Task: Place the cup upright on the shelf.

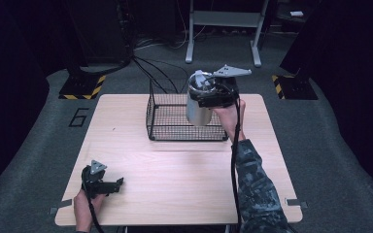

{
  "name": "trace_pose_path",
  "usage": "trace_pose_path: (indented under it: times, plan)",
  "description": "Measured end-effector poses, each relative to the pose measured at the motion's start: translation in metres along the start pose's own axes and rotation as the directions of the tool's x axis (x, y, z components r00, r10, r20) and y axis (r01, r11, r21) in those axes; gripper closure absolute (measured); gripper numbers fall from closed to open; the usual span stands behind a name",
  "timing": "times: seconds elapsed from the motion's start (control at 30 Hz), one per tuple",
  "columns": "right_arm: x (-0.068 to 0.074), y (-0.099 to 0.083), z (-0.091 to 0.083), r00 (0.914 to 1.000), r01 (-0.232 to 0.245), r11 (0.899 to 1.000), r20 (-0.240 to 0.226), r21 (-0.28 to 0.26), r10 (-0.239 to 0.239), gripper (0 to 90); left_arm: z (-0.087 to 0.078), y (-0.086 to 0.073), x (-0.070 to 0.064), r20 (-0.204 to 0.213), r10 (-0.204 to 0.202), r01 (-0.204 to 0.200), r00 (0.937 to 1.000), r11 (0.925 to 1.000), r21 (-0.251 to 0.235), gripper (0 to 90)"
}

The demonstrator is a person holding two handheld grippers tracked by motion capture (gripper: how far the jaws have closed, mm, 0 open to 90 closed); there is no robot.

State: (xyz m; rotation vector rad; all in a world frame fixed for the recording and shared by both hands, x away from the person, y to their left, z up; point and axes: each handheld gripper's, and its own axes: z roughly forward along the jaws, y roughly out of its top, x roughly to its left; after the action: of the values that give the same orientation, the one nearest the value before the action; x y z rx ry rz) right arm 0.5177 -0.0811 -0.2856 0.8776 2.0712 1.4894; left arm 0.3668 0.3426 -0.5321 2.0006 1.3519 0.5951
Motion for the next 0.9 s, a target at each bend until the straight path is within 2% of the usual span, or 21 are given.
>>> trace_pose_path:
  times: [0.27,0.3,0.4,0.6,0.73,0.77,0.87,0.9]
  plan:
    - [-0.004,0.006,0.009,0.9999,0.000,1.000,0.013,0.000,0.000,3.8,0.000,0.000,0.000,-0.002,0.001,-0.001,1.0000,1.0000,-0.003,0.5]
    - [-0.004,0.007,0.010,0.9999,0.000,1.000,0.015,0.000,0.000,3.8,0.000,0.000,0.001,0.000,0.014,-0.014,0.9999,0.9999,0.007,0.5]
    - [-0.005,0.008,0.014,0.9999,0.004,1.000,0.013,0.008,-0.004,3.8,0.000,0.000,0.001,0.000,0.013,-0.013,0.9999,0.9999,0.007,0.5]
    - [-0.008,0.009,0.025,0.9997,0.011,1.000,0.020,0.013,-0.012,3.9,0.000,0.000,0.001,0.000,0.013,-0.013,0.9999,0.9999,0.007,0.5]
    - [-0.010,0.009,0.033,0.9995,0.007,1.000,0.029,0.023,-0.008,3.8,0.000,0.000,0.001,-0.001,0.013,-0.013,0.9999,0.9999,0.007,0.5]
    - [-0.010,0.009,0.038,0.9993,-0.008,1.000,0.037,0.027,0.007,3.8,-0.001,0.000,0.000,0.002,0.010,-0.010,0.9999,0.9999,0.012,0.5]
    - [-0.012,0.009,0.044,0.9989,0.008,1.000,0.045,0.024,-0.009,3.8,-0.001,0.000,0.001,0.003,0.012,-0.012,0.9999,0.9999,0.012,0.5]
    - [-0.011,0.009,0.046,0.9987,-0.002,1.000,0.051,0.027,0.001,3.9,-0.001,0.000,0.000,0.003,0.010,-0.010,0.9999,0.9999,0.011,0.5]
